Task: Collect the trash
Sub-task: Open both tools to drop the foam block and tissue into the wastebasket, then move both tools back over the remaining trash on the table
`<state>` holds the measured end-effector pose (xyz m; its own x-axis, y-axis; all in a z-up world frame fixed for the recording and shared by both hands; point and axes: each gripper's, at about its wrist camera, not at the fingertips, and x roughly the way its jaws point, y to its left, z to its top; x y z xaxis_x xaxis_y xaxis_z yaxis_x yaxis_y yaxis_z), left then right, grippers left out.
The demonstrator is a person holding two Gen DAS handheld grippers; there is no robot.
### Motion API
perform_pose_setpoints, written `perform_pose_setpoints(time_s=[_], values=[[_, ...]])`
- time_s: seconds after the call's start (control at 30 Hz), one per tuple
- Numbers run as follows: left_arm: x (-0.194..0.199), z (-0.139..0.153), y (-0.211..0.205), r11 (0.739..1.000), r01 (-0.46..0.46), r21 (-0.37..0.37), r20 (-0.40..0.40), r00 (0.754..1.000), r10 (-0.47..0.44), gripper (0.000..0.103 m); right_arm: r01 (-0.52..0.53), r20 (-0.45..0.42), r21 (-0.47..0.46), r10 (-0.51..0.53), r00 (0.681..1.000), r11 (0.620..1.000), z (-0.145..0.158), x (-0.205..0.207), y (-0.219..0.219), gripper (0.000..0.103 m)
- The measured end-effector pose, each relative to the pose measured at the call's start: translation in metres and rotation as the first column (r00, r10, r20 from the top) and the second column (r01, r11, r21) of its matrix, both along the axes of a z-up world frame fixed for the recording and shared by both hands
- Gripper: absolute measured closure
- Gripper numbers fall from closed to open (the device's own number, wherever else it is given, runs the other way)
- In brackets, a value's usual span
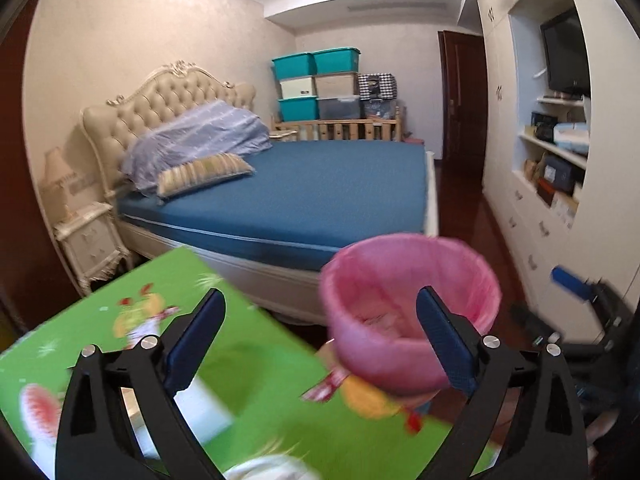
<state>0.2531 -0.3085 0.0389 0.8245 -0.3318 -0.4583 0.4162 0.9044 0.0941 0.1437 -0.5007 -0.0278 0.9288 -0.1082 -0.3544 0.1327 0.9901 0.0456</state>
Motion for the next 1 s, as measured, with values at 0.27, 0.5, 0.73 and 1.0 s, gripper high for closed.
perform_pose_setpoints(time_s=[0.27, 0.5, 0.73, 1.0], values=[[-0.050, -0.013, 0.078, 0.996, -0.091, 0.000, -0.032, 0.995, 0.091, 0.013, -0.057, -0.051, 0.049, 0.059, 0.997, 0.997, -0.005, -0.012, 0.046, 0.016], [-0.101, -0.012, 0.148, 0.983, -0.181, -0.014, 0.006, 0.983, 0.182, 0.013, -0.158, -0.081, 0.045, 0.162, 0.984, 0.986, -0.008, -0.013, 0.097, 0.016], [-0.144, -0.030, 0.213, 0.962, -0.273, 0.025, 0.011, 0.962, 0.273, 0.013, -0.243, -0.142, 0.048, 0.248, 0.958, 0.969, -0.016, -0.008, 0.143, 0.016], [-0.158, -0.060, 0.264, 0.937, -0.348, 0.004, -0.109, 0.932, 0.346, 0.013, -0.340, -0.228, 0.017, 0.335, 0.914, 0.940, -0.021, -0.003, 0.197, 0.010]])
